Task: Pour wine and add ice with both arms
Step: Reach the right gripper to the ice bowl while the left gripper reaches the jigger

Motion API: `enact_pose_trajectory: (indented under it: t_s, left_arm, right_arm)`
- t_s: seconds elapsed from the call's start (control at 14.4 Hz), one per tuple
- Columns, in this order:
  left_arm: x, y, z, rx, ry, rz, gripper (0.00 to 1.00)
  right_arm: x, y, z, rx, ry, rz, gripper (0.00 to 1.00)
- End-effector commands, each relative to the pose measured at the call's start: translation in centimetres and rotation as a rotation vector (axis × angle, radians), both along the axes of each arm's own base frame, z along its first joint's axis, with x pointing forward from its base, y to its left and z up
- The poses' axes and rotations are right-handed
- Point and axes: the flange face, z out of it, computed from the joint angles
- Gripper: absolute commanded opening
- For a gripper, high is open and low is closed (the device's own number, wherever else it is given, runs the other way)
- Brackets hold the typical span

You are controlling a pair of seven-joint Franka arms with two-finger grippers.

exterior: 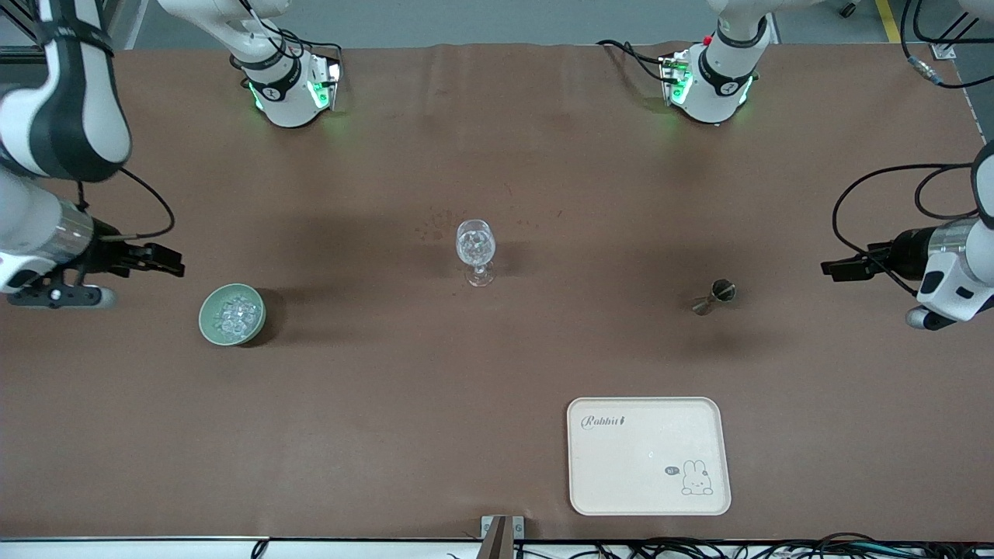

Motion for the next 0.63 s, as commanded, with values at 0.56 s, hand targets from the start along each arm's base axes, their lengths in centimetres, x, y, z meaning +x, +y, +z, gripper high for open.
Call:
enact_pose_trajectory:
  t_s: [0.56]
  left_arm:
    - [0.4, 3.0, -21.3, -0.404, 0.374, 0.532, 0.99]
  right_arm:
    - [0.7, -0.1, -14.6, -0.008, -0.06, 0.096, 0.99]
